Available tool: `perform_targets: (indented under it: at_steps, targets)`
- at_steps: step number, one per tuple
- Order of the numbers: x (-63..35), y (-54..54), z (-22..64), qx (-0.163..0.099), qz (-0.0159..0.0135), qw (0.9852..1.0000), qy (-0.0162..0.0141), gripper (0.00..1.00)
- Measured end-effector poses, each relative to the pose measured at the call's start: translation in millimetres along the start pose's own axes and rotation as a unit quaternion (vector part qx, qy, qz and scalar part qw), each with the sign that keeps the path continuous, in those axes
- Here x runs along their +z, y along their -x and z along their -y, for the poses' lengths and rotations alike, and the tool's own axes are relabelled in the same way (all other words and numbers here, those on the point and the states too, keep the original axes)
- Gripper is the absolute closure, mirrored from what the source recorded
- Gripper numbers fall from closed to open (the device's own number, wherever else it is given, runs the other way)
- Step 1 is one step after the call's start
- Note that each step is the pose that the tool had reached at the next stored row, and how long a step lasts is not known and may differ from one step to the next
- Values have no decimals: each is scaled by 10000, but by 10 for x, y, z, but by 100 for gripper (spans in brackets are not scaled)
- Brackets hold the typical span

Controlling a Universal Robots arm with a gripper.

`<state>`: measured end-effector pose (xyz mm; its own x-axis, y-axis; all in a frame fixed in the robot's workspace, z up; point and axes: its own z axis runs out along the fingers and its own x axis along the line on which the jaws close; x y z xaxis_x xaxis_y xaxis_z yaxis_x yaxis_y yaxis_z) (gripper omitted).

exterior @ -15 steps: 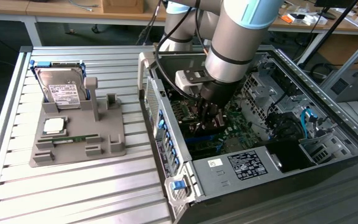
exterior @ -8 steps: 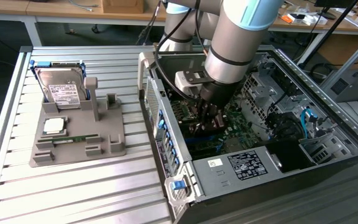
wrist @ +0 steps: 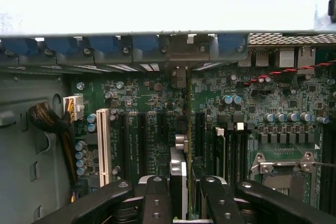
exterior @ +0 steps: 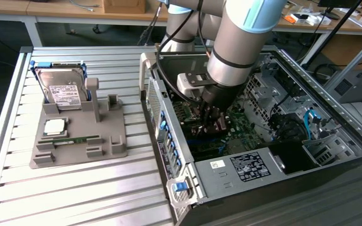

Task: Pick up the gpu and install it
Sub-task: 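Insert the gpu into the slot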

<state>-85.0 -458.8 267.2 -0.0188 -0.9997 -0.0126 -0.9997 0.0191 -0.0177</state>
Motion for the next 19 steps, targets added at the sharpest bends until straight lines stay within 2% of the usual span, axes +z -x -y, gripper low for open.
perform_targets:
  at_steps: [6,19]
  targets:
    - [7,-1,1,179,-3,9998,-3,73]
    - [11,-34,-1,182,-3,9998,-3,73]
